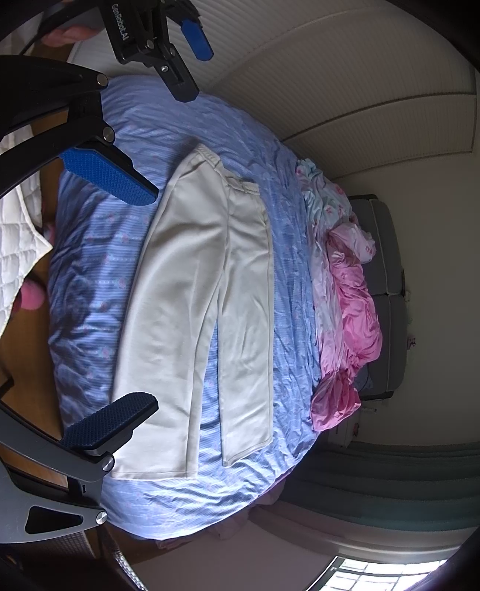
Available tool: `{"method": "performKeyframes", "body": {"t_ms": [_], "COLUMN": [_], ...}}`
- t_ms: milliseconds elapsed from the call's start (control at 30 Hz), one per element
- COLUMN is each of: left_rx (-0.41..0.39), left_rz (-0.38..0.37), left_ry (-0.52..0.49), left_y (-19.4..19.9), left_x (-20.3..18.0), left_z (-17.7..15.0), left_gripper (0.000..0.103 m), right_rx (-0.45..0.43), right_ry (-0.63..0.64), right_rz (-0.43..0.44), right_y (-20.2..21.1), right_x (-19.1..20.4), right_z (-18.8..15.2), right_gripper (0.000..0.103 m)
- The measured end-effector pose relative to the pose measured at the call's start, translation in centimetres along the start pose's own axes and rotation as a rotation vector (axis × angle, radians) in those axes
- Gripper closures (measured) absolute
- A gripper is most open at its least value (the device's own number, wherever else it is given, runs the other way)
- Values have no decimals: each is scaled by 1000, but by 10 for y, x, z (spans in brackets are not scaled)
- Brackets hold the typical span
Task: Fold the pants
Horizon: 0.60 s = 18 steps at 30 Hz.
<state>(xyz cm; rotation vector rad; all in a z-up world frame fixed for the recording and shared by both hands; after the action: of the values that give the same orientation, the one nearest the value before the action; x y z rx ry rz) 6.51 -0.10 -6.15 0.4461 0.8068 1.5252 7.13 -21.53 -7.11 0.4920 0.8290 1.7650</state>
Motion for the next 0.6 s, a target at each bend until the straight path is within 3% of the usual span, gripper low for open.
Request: {"method": "performKeyframes", "body": {"t_ms": [600], "left_rx": [0], "left_rz": [-1], "left_ry": [-1], "left_y": [-1], "left_x": [-2], "left_z": [5], "left_gripper": [0], "right_rx": [3], "right_ry": [7], "right_rz": [2], "right_y": [3], "right_x": [2], "right_z": [4], "right_gripper": [1]}}
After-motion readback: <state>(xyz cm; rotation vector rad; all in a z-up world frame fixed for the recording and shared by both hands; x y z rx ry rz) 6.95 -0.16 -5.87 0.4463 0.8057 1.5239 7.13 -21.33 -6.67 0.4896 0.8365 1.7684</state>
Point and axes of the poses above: each gripper's, at about its wrist camera, not at the fingertips, and y roughly against the way its jaws point, x to its left, z to its top, the point moved 9 cm from there along -y, roughly the way its jaws point, and after that the axes turned 14 degrees about y, right-handed, at the moved point
